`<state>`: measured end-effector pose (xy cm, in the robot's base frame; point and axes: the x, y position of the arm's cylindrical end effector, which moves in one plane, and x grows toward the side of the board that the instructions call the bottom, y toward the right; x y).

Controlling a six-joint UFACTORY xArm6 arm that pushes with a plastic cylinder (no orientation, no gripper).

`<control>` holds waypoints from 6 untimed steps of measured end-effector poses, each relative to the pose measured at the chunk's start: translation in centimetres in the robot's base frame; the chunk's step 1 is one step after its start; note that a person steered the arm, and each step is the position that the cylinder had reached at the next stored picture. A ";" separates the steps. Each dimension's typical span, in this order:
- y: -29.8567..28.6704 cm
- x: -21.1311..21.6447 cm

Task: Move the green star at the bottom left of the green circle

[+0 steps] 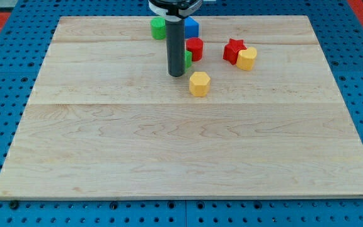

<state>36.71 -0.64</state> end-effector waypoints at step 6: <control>-4.0 -5.9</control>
